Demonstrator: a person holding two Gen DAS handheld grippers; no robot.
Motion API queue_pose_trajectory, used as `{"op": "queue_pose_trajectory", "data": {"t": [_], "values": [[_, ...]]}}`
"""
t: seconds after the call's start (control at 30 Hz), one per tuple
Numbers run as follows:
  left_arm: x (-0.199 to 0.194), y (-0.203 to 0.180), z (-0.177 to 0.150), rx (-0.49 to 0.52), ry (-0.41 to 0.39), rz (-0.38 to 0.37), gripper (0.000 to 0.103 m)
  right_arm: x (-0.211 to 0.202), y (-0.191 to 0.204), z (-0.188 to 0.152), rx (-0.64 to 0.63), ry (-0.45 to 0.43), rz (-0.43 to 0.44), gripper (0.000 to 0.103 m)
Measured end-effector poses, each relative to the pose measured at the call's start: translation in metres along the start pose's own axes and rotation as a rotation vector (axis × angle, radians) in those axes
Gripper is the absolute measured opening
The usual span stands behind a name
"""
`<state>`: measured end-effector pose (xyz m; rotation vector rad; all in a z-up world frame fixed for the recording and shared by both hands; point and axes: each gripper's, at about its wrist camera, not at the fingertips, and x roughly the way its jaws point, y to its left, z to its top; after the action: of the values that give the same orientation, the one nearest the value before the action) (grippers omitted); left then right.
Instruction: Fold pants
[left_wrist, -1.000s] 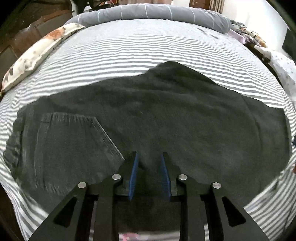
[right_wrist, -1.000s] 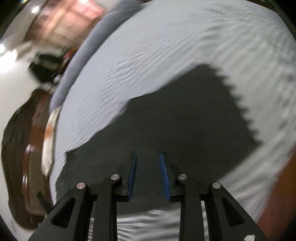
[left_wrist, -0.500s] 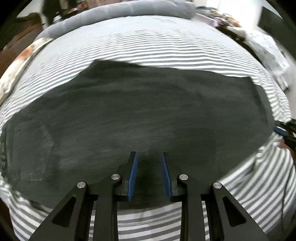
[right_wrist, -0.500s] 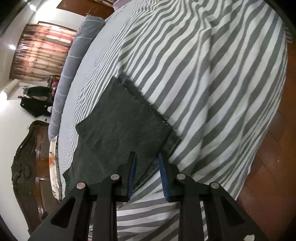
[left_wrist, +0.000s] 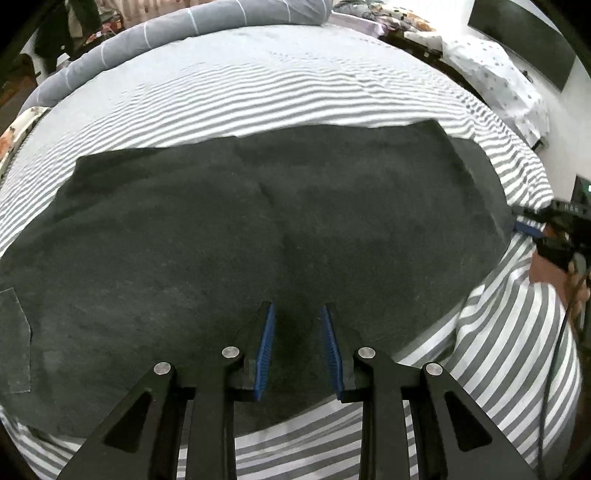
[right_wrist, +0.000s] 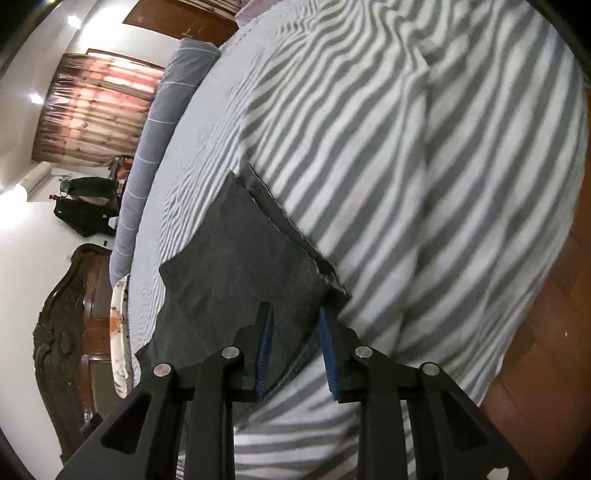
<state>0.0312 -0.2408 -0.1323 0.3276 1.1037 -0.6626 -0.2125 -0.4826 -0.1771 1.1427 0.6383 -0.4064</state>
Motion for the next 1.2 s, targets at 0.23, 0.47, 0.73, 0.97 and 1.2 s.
{"op": "queue_pose_trajectory", "data": {"t": [0.23, 0.47, 0.73, 0.97, 1.2], "values": [[0.008, 0.004, -0.009, -0.014, 0.022, 0.0, 0.028, -0.011, -0.015, 0.004, 0.013, -0.053, -0.029, 0.022], [0.011, 0.003, -0.009, -0.016, 0.018, 0.002, 0.028, -0.01, -0.026, 0.009, 0.008, -0.016, 0.031, 0.021], [0.011, 0.003, -0.01, -0.008, 0.016, 0.006, 0.029, 0.005, -0.019, -0.001, -0.014, 0.052, 0.131, 0.022], [0.011, 0.003, -0.01, -0.011, 0.023, -0.001, 0.03, 0.003, -0.015, 0.006, 0.02, 0.015, 0.123, 0.01], [0.013, 0.003, -0.011, -0.007, 0.02, -0.013, 0.033, -0.015, 0.025, 0.003, -0.039, -0.013, 0.153, 0.009]]}}
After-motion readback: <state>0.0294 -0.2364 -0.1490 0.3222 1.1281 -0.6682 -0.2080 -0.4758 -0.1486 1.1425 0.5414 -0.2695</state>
